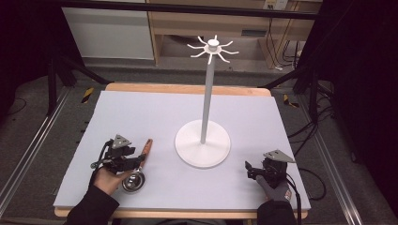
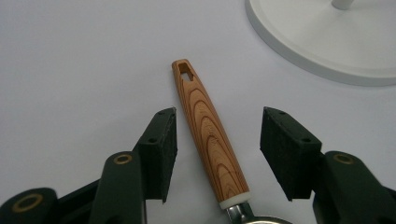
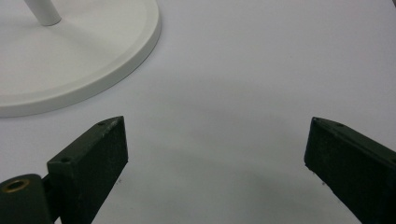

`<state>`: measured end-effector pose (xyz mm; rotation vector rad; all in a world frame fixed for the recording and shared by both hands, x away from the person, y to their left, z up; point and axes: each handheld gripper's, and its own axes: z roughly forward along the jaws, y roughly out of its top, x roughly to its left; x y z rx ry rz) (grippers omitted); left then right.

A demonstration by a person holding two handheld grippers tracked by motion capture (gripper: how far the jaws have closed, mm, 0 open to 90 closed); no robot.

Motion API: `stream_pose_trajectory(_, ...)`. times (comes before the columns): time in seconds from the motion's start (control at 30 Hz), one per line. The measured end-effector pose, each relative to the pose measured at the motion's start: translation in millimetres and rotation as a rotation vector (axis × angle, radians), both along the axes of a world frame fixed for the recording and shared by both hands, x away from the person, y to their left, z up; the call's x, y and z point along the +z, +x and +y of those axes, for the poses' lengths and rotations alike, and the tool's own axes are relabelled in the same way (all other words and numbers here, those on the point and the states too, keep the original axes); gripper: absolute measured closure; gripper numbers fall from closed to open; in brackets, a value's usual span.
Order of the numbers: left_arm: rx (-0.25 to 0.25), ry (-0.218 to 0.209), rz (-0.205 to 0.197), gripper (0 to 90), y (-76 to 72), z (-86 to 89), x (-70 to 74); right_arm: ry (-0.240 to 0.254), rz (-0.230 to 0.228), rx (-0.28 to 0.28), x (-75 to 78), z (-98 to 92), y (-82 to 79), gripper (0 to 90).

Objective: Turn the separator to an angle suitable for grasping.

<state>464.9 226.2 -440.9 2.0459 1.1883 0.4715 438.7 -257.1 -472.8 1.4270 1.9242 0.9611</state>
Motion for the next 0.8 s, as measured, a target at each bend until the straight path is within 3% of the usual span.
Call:
stream_pose_trajectory(0.27, -0.008, 0.033, 0.020, 49.3, 1.9, -3.3, -9.2, 0.001, 0.004, 0.005, -0.2, 0.6, 0.3, 6.5)
stream_pose_trajectory(0.63, -0.015, 0.057, 0.092, 56.3, 5.3, -6.7, -21.4, -0.012, 0.020, 0.012, -1.4, 2.3, 0.8, 6.5)
stream_pose_trajectory(0.8, -0.016, 0.065, 0.106, 59.4, 6.1, -8.5, -23.7, -0.012, 0.023, 0.013, -1.8, 2.5, 1.1, 6.5)
